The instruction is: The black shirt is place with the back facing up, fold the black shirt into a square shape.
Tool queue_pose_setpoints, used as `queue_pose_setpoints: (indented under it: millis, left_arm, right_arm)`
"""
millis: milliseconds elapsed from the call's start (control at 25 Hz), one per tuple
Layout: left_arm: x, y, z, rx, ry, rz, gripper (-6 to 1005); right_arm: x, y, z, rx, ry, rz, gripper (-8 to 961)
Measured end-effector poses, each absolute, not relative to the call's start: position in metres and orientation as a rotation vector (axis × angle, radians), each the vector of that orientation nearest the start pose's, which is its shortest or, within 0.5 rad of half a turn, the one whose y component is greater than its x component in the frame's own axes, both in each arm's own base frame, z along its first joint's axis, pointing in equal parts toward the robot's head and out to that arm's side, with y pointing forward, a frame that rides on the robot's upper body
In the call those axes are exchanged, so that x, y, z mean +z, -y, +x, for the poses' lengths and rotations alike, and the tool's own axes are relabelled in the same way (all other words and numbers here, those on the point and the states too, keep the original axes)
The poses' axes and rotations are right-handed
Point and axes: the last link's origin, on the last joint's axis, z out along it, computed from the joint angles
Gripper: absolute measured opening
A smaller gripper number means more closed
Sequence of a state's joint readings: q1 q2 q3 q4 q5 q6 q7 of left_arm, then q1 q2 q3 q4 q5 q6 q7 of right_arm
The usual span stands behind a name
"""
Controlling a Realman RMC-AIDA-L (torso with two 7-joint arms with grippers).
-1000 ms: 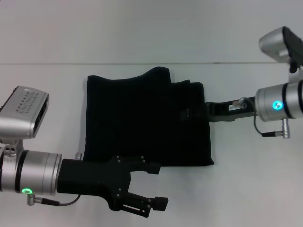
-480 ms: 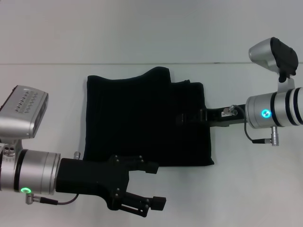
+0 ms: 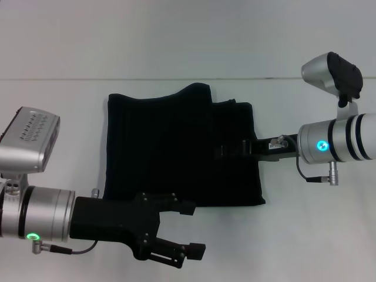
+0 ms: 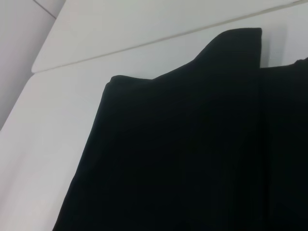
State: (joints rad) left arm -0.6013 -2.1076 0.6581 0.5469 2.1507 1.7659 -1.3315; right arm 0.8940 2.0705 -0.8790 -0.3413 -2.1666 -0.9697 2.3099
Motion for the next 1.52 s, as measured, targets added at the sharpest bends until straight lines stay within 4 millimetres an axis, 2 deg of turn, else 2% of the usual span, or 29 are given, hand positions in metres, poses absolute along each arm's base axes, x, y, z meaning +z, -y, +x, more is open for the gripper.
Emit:
queue_pose_setpoints:
  millis: [200,840,960,1520]
  left_arm:
    - [-0.034,-0.298,-0.237,-0.803,0.589,-3.036,948]
    - [-0.034,-0.298,-0.237,-0.803,0.591,-3.035,949]
    - [-0.035,-0.298,-0.237,-0.801,0.594,-3.031,949]
    - [-0.038,-0.297,-0.239,-0.797,0.611,-3.020,948]
  right_arm:
    - [-0.073,-0.415,0.216,0.349,-1.633,-2.302,753]
    - [-0.072,-0.413,0.223,0.388,-1.658,-2.262,61]
    - [-0.072,-0.412,0.225,0.387,-1.663,-2.255,31]
    - [-0.066,-0.408,0.227,0.388,-1.682,-2.284,283]
